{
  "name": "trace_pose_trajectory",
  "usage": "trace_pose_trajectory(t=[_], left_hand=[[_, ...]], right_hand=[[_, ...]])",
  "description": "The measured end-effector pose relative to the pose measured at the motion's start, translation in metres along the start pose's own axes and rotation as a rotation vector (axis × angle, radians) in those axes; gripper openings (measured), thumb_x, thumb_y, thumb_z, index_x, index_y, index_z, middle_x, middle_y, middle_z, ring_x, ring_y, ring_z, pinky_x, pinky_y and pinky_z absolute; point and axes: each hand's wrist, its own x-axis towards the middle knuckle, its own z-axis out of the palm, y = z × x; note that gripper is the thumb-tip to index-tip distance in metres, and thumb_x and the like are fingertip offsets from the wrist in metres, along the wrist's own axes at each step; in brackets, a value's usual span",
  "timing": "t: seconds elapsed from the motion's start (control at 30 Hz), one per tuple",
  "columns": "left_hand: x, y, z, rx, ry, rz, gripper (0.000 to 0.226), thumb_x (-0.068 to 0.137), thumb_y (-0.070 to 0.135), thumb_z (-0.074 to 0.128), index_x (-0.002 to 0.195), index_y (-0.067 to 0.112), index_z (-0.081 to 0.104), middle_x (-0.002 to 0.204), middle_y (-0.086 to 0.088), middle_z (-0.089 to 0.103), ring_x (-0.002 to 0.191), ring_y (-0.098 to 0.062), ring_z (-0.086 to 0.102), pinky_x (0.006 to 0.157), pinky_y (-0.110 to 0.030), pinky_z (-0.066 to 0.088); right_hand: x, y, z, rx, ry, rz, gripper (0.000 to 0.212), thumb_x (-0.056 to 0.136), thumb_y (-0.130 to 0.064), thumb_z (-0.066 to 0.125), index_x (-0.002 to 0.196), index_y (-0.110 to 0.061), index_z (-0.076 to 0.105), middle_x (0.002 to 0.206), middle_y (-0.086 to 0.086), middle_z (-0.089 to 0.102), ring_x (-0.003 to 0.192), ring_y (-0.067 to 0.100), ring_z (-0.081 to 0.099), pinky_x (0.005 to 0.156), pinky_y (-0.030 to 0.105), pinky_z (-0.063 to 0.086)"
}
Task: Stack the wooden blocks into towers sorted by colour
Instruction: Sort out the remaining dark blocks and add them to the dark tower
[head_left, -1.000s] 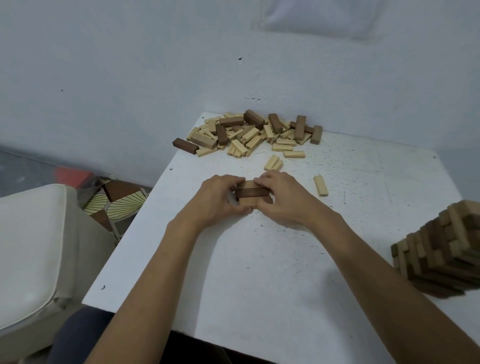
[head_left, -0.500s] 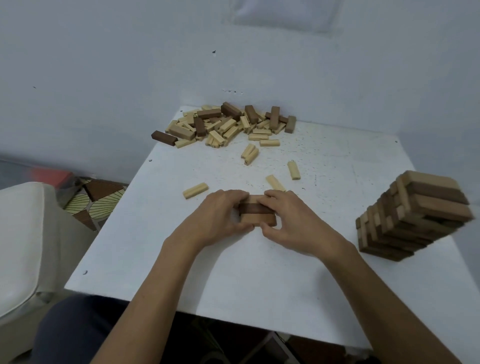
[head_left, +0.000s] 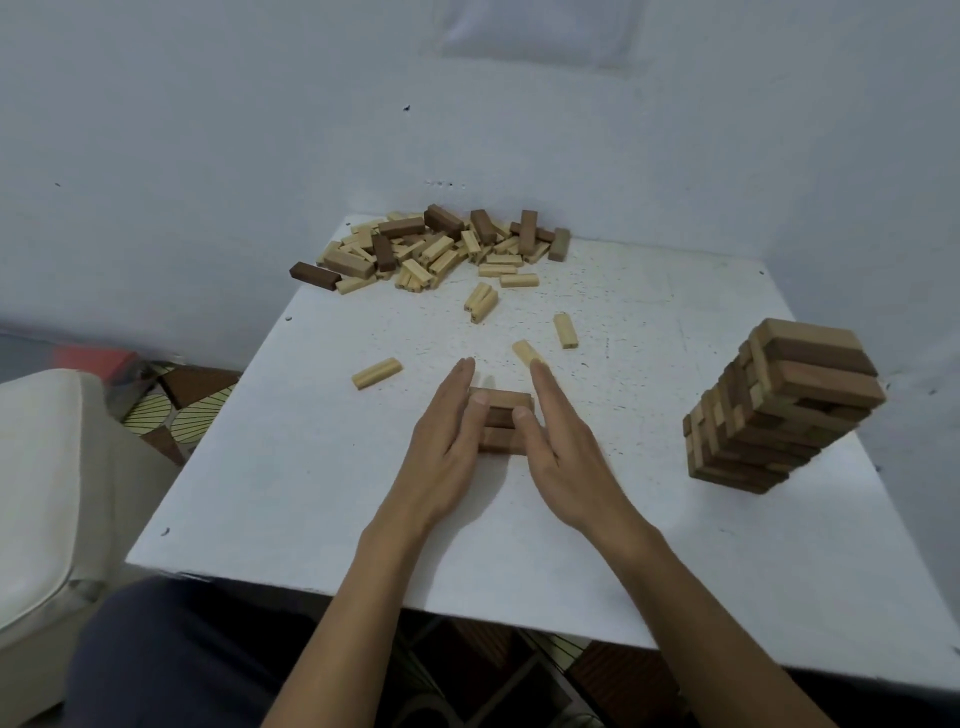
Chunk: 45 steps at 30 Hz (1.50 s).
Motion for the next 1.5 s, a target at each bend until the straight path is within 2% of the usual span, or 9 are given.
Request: trace_pose_trajectory(t=[0.17,0.43,0.57,0.7,0.9,1.13,1.3,1.37,1.5], left_hand=[[-0.006,0.012,0.013,-0.163,-0.071,-0.074,0.068,0.096,0.059,0.023,0.156,0.030,0.012,0.160,0.021,0.010,0.142,0.014,0.009,0.116,-0.014,0.007],[-0.006,0.015,0.021,-0.168,-0.061,-0.101,0.075,0.091,0.065,0.020,0.156,0.029,0.012,0.162,0.016,0.010,0.144,0.010,0.009,0.119,-0.019,0.007],[-0.001,0.007,0.016,-0.156,-0.063,-0.076,0.062,0.100,0.053,0.027,0.156,0.028,0.017,0.160,0.017,0.016,0.141,0.012,0.015,0.105,0.001,0.012],[0.007,-0.009,-0.001,0.047,-0.074,0.021,0.062,0.099,0.028,0.047,0.156,0.023,0.020,0.159,0.011,0.023,0.144,-0.002,0.024,0.113,-0.017,0.020],[0.019,-0.020,-0.022,0.456,-0.229,0.164,0.088,0.076,0.038,0.058,0.154,0.019,0.023,0.155,0.001,0.033,0.140,-0.014,0.031,0.111,-0.021,0.023],[0.030,-0.022,-0.022,0.494,-0.091,0.223,0.075,0.087,0.027,0.067,0.152,0.023,0.031,0.150,0.002,0.038,0.135,-0.013,0.036,0.112,-0.029,0.031],[0.026,-0.024,-0.014,0.526,0.125,0.251,0.041,0.087,0.028,0.069,0.127,0.025,0.059,0.108,0.006,0.059,0.092,-0.008,0.056,0.082,-0.020,0.046],[0.023,-0.022,-0.013,0.495,0.114,0.242,0.025,0.090,0.021,0.064,0.115,0.023,0.064,0.098,0.009,0.063,0.083,-0.005,0.057,0.073,-0.013,0.043],[0.021,-0.024,-0.015,0.475,0.062,0.274,0.027,0.087,0.006,0.055,0.107,0.020,0.067,0.099,0.006,0.067,0.089,-0.009,0.060,0.081,-0.023,0.046]], right_hand=[[0.000,-0.008,0.012,0.093,0.028,0.095,0.058,0.107,-0.030,0.027,0.157,-0.022,-0.001,0.164,-0.011,-0.002,0.148,-0.002,-0.002,0.114,0.012,0.002],[0.002,-0.012,0.024,0.038,0.018,0.091,0.059,0.108,-0.022,0.026,0.156,-0.018,-0.008,0.164,-0.005,-0.012,0.149,0.003,-0.009,0.115,0.015,-0.001],[0.003,-0.007,0.017,-0.001,0.013,0.063,0.062,0.104,-0.012,0.030,0.156,-0.018,-0.003,0.165,-0.004,-0.005,0.150,0.004,-0.003,0.114,0.012,0.000],[0.006,0.002,-0.004,-0.065,-0.013,0.026,0.073,0.097,-0.012,0.049,0.158,-0.022,0.010,0.163,-0.008,0.015,0.149,0.007,0.013,0.119,0.023,0.015],[0.010,0.010,-0.027,-0.359,-0.207,-0.085,0.072,0.093,-0.020,0.056,0.156,-0.023,0.020,0.160,-0.007,0.024,0.146,0.009,0.019,0.115,0.022,0.018],[0.005,0.011,-0.022,-0.471,-0.056,-0.163,0.064,0.090,-0.034,0.061,0.148,-0.023,0.035,0.134,-0.003,0.047,0.120,0.016,0.035,0.099,0.027,0.037],[-0.010,0.010,-0.010,-0.474,0.085,-0.081,0.061,0.085,-0.052,0.067,0.136,-0.026,0.048,0.116,-0.002,0.046,0.108,0.014,0.039,0.086,0.021,0.034],[-0.014,0.010,-0.007,-0.469,0.100,-0.065,0.055,0.086,-0.054,0.065,0.131,-0.025,0.053,0.111,-0.003,0.045,0.105,0.013,0.039,0.083,0.019,0.032],[-0.018,0.011,-0.007,-0.463,0.076,-0.130,0.040,0.089,-0.043,0.065,0.124,-0.023,0.060,0.099,-0.004,0.047,0.099,0.015,0.041,0.080,0.020,0.031]])
